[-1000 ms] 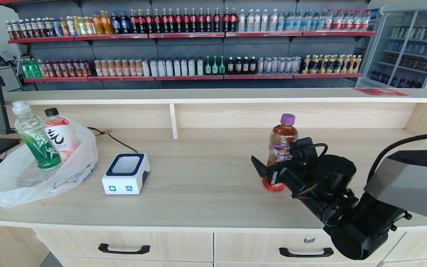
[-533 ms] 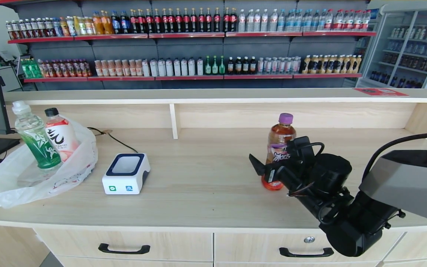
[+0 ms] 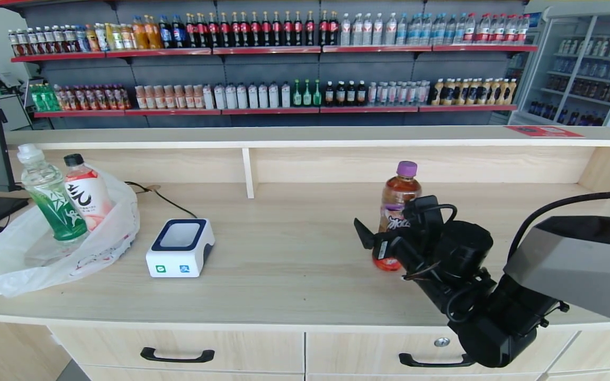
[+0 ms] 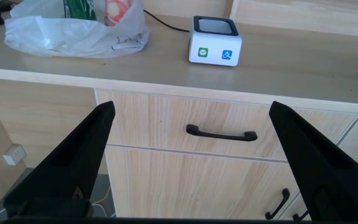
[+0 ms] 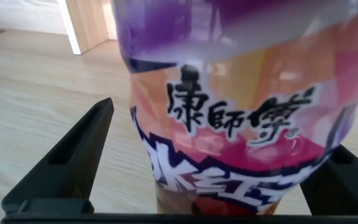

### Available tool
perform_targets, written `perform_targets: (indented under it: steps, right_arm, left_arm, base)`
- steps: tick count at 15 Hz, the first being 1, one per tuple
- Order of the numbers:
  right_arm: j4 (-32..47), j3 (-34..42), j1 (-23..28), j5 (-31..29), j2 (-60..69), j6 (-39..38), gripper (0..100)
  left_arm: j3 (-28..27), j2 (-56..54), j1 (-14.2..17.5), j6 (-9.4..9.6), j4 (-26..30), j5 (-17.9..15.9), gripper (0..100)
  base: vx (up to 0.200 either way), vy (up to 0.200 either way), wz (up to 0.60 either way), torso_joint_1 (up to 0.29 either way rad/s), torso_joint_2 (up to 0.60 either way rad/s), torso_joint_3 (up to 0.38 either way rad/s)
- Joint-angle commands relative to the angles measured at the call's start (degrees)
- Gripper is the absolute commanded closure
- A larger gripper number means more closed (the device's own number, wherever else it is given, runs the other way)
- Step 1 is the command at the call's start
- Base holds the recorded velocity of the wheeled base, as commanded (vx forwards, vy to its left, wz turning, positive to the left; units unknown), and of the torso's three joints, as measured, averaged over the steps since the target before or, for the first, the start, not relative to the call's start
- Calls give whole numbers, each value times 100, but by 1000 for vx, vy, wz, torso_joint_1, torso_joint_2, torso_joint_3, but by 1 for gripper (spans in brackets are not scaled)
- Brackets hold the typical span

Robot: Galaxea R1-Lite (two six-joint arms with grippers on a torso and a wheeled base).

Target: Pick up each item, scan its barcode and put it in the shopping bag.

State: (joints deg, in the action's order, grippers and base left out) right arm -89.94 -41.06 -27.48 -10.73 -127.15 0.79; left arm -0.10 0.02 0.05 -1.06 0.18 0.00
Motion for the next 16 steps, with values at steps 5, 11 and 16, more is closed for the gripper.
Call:
perform_targets:
  steps: [5,11,16]
  right_arm:
    - [-6,10,-3,-8,59,-35,100]
    - [-6,256,-30,-8,322,-114,100]
    - [-6,476,-38,-8,770,-114,100]
  left_arm:
    - [1,-2,-5,1,-1,0,0]
    - [1,-2,4,-8,-1,0,0]
    - [1,-2,-5,-8,-1,0,0]
  base:
    - [0,0,0,0,0,0]
    - [0,0,0,0,0,0]
    - [0,0,0,0,0,0]
